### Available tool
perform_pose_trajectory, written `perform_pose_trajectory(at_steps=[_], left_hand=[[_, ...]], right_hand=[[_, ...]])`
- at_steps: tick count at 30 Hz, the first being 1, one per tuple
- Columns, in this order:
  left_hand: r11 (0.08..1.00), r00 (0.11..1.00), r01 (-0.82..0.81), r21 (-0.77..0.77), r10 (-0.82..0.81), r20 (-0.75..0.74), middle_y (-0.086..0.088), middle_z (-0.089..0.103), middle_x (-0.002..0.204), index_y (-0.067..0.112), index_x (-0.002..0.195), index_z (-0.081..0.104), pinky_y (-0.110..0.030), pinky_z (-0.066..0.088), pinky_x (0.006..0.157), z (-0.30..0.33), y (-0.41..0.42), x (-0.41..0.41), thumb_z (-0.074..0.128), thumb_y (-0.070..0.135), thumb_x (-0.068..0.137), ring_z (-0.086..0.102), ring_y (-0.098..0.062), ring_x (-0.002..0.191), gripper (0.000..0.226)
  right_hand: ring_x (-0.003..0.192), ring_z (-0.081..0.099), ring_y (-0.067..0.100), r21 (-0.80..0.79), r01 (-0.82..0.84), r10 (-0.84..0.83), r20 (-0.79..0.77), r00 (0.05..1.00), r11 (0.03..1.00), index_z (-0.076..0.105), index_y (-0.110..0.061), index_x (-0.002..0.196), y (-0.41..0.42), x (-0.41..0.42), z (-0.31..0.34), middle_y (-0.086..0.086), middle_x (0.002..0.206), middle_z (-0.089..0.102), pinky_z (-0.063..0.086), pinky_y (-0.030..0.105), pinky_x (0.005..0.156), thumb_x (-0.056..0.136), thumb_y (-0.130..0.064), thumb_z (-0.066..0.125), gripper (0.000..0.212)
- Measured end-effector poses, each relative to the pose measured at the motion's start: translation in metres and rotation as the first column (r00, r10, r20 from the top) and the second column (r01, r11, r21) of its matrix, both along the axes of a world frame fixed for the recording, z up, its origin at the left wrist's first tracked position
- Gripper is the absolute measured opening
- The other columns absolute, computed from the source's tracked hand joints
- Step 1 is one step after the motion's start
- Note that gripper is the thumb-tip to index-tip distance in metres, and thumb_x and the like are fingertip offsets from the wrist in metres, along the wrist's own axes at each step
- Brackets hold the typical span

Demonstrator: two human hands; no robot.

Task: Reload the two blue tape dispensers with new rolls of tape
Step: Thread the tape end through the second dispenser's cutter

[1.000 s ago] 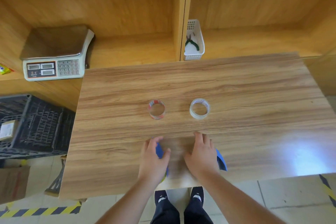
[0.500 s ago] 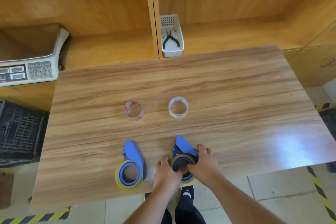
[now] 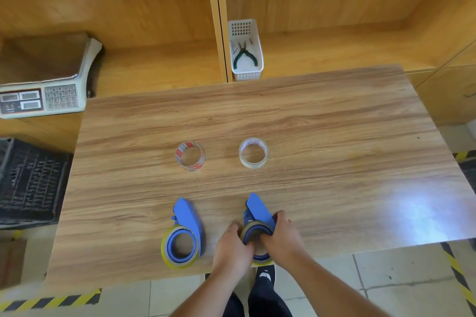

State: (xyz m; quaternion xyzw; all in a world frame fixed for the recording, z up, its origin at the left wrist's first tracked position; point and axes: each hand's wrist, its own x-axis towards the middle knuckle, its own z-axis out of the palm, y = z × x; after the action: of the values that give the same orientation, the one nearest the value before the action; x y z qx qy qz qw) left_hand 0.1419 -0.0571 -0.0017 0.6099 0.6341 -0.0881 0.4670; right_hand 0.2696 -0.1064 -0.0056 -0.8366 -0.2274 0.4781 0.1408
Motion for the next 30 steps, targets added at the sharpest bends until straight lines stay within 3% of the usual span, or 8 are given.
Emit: perform_pose_trajectory(at_steps=[2,6,11,14,17,22,27,30], left_hand=[[1.0,1.0,0.008,0.016,-0.009,0.014,0.003,0.071,0.086,0.023,0.104,0.059,-0.033,0.05,0.063,0.01,0.001,-0.003,0.064,0.028,0.085,0.066,-0.018,0.074,0.021],[0.998,0.999,-0.004,0.061,0.001,0.048,0.005,0.071,0.104,0.026,0.128,0.057,-0.027,0.047,0.07,0.033,0.007,-0.007,0.068,0.032,0.08,0.065,-0.015,0.085,0.049],[0.989,0.981,-0.045,0.138,0.017,0.195,0.017,0.069,0.094,0.032,0.122,0.062,-0.009,0.043,0.062,0.076,0.021,-0.017,0.066,0.045,0.093,0.061,0.008,0.078,0.032],[0.978,0.959,-0.103,0.181,0.049,0.28,0.017,0.072,0.089,0.035,0.116,0.063,-0.01,0.047,0.062,0.103,0.026,-0.025,0.065,0.046,0.094,0.066,0.006,0.076,0.024],[0.953,0.922,-0.216,0.211,0.128,0.366,0.013,0.072,0.084,0.041,0.101,0.06,-0.021,0.055,0.063,0.129,0.024,-0.03,0.067,0.046,0.093,0.067,0.0,0.073,0.012],[0.899,0.852,-0.365,0.243,0.218,0.475,0.012,0.067,0.099,0.038,0.103,0.056,-0.01,0.047,0.059,0.163,0.013,-0.033,0.073,0.044,0.089,0.062,0.008,0.079,0.023],[0.871,0.827,-0.304,0.386,0.04,0.561,0.013,0.057,0.106,0.041,0.106,0.061,-0.017,0.052,0.075,0.19,0.017,-0.047,0.079,0.036,0.085,0.059,-0.006,0.084,0.028],[0.844,0.833,-0.131,0.52,-0.191,0.52,0.015,0.055,0.102,0.047,0.111,0.068,-0.013,0.044,0.07,0.208,0.037,-0.064,0.076,0.048,0.082,0.056,-0.009,0.08,0.029]], right_hand=[[0.079,0.065,0.019,0.023,0.074,-0.072,-0.067,0.995,0.997,0.045,-0.02,0.102,0.002,0.005,0.009,0.002,0.093,0.066,0.048,0.032,0.06,0.08,-0.023,0.067,0.031],[0.083,0.068,0.019,0.088,0.118,-0.104,-0.154,0.983,0.989,0.049,-0.023,0.116,0.01,0.01,0.026,0.001,0.097,0.07,0.05,0.032,0.066,0.078,-0.016,0.067,0.043],[0.064,0.057,0.02,0.228,0.212,-0.156,-0.241,0.958,0.95,0.057,-0.025,0.117,0.023,0.011,0.055,0.003,0.084,0.067,0.046,0.036,0.064,0.082,-0.003,0.057,0.041],[0.063,0.056,0.018,0.307,0.245,-0.154,-0.292,0.944,0.92,0.059,-0.03,0.114,0.029,0.01,0.076,0.003,0.075,0.063,0.046,0.036,0.064,0.083,-0.002,0.056,0.041],[0.063,0.06,0.017,0.388,0.296,-0.168,-0.332,0.928,0.873,0.063,-0.025,0.109,0.034,0.003,0.094,0.003,0.074,0.065,0.05,0.036,0.066,0.082,-0.005,0.059,0.033],[0.06,0.058,0.023,0.471,0.466,-0.236,-0.467,0.852,0.749,0.064,-0.007,0.093,0.044,-0.008,0.121,0.006,0.066,0.064,0.049,0.038,0.063,0.085,0.006,0.059,0.016],[0.058,0.056,0.025,0.461,0.446,-0.055,-0.646,0.761,0.767,0.064,0.005,0.078,0.044,-0.002,0.15,0.018,0.067,0.06,0.049,0.028,0.053,0.062,-0.002,0.062,0.017],[0.077,0.062,0.032,0.44,0.37,0.051,-0.698,0.715,0.818,0.065,0.015,0.1,0.043,0.004,0.157,0.026,0.085,0.067,0.053,0.032,0.064,0.061,0.0,0.064,0.042]])
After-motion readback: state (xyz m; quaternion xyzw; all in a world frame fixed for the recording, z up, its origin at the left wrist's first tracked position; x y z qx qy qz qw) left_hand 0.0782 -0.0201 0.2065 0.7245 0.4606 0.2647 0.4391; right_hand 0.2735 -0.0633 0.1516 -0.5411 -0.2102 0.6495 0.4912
